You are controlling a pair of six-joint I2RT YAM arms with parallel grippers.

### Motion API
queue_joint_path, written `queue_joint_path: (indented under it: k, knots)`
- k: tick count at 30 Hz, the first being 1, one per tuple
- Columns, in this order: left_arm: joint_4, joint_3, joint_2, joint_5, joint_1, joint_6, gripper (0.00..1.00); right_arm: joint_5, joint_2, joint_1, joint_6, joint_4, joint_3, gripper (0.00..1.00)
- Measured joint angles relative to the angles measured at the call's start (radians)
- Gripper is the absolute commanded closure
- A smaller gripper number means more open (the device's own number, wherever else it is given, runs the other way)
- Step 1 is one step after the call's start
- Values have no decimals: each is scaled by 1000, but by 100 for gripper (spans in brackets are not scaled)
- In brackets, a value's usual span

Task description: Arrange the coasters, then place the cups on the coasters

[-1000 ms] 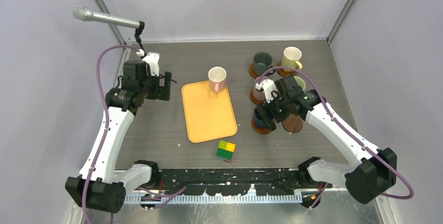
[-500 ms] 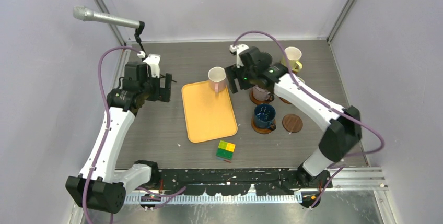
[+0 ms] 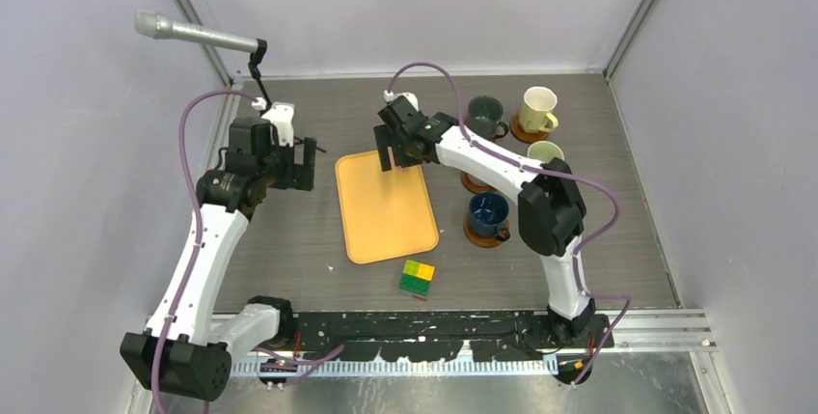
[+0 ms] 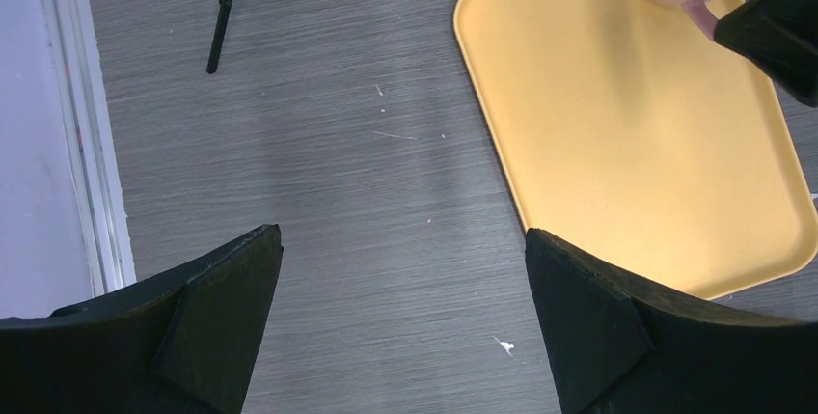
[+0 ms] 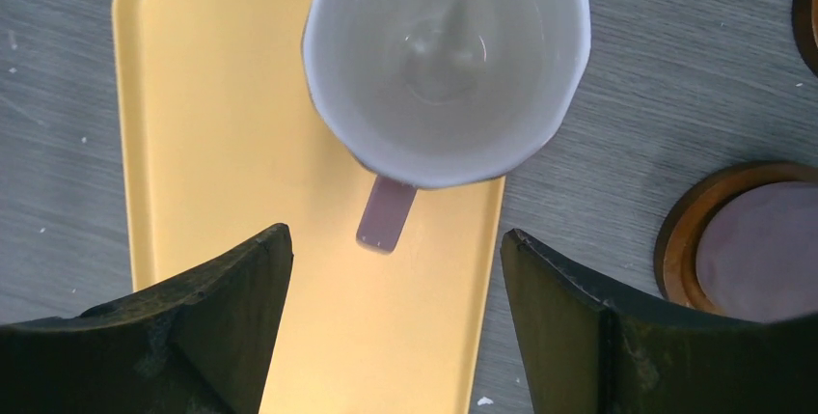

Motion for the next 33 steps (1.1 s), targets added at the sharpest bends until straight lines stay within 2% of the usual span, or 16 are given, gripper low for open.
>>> queue_joint_path:
  k: [6, 11, 24, 28, 32, 33]
  knots:
    - [11, -11, -20, 0, 0, 0, 0, 43, 89, 1, 42, -14, 70, 24]
    - [17, -18, -26, 0, 0, 0, 0, 73, 138, -2, 56, -18, 102, 34]
    - [22, -31, -32, -3, 0, 2, 0, 69, 154, -22, 48, -23, 95, 58]
    - [22, -31, -32, -3, 0, 2, 0, 43, 151, -26, 18, 6, 53, 71]
    - [22, -31, -32, -3, 0, 2, 0, 33, 124, -29, -34, 40, -12, 98]
    - [22, -31, -32, -3, 0, 2, 0, 21, 113, -33, -50, 49, -27, 100]
